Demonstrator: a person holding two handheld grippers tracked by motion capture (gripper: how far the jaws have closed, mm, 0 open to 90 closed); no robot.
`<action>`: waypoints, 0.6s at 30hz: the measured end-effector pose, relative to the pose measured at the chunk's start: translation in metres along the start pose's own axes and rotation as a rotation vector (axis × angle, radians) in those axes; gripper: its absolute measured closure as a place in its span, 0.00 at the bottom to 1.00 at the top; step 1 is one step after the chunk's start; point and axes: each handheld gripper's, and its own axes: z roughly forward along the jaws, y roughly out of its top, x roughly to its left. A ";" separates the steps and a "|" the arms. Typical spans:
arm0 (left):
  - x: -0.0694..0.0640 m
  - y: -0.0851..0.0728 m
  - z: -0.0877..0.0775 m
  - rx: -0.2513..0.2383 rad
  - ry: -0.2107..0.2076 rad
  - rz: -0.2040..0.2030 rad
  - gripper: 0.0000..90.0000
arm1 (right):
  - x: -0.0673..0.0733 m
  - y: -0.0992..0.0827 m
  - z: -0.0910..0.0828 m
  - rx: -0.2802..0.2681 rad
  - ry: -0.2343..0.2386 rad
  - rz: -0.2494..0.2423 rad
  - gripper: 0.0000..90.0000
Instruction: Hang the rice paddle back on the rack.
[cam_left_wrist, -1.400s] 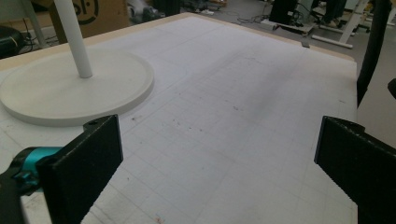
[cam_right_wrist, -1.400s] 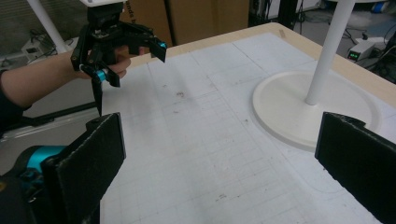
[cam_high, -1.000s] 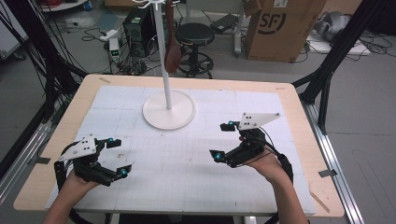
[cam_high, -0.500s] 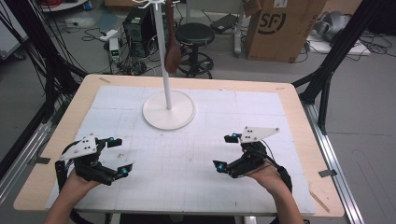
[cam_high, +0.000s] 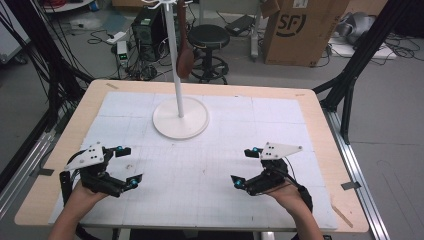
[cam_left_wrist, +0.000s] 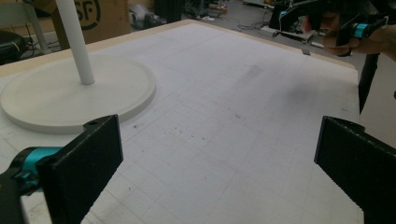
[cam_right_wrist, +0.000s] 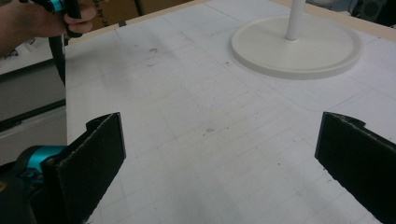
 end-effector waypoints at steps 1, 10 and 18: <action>0.000 0.000 0.000 -0.002 0.000 -0.002 0.02 | 0.000 -0.001 0.000 -0.001 0.001 0.001 0.01; -0.001 0.001 0.002 -0.005 -0.007 0.003 0.02 | 0.004 -0.004 -0.002 0.004 -0.016 0.003 0.01; -0.001 0.001 0.002 -0.008 -0.007 0.006 0.02 | 0.005 -0.007 -0.005 -0.003 -0.027 0.009 0.01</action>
